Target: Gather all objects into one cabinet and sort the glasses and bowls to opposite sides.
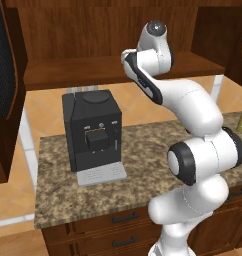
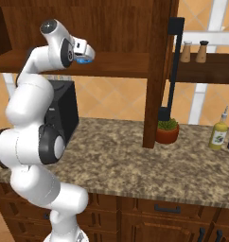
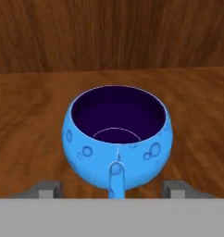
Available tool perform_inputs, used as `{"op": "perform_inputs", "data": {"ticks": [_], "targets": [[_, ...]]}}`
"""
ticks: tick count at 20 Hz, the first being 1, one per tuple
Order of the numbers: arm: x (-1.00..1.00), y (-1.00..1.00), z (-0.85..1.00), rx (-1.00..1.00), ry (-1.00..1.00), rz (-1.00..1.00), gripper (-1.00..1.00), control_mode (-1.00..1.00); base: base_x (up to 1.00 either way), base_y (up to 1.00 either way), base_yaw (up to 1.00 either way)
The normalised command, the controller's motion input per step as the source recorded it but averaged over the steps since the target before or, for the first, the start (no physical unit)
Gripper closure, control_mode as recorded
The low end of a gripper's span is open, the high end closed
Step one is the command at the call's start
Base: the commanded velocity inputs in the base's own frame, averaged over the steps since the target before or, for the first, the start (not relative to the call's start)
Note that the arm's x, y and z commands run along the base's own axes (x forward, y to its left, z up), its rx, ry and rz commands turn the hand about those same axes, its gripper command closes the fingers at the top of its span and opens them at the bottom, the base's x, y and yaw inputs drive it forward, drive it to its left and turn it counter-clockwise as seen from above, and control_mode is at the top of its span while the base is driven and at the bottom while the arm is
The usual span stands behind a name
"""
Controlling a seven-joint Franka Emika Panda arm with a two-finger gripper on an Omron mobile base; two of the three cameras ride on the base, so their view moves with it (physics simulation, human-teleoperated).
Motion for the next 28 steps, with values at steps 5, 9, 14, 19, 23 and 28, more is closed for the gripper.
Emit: {"op": "perform_inputs", "data": {"ticks": [5, 9, 14, 19, 23, 28], "targets": [[0.18, 0.02, 0.00, 0.00, 0.00, -0.06, 1.00, -1.00, 0.00, 0.00, 0.00], [0.39, 0.00, 0.00, 0.00, 0.00, -0.04, 1.00, -1.00, 0.00, 0.00, 0.00], [0.03, 0.00, 0.11, 0.00, -0.02, -0.02, 1.00, -1.00, 0.00, 0.00, 0.00], [-0.83, -0.12, 0.19, 0.02, -0.01, 0.01, 1.00, -1.00, 0.00, 0.00, 0.00], [-1.00, -0.18, 0.09, 0.02, -0.14, 0.05, 1.00, -1.00, 0.00, 0.00, 0.00], [-1.00, -0.16, 0.10, 0.00, -0.29, 0.05, 1.00, -1.00, 0.00, 0.00, 0.00]]}}
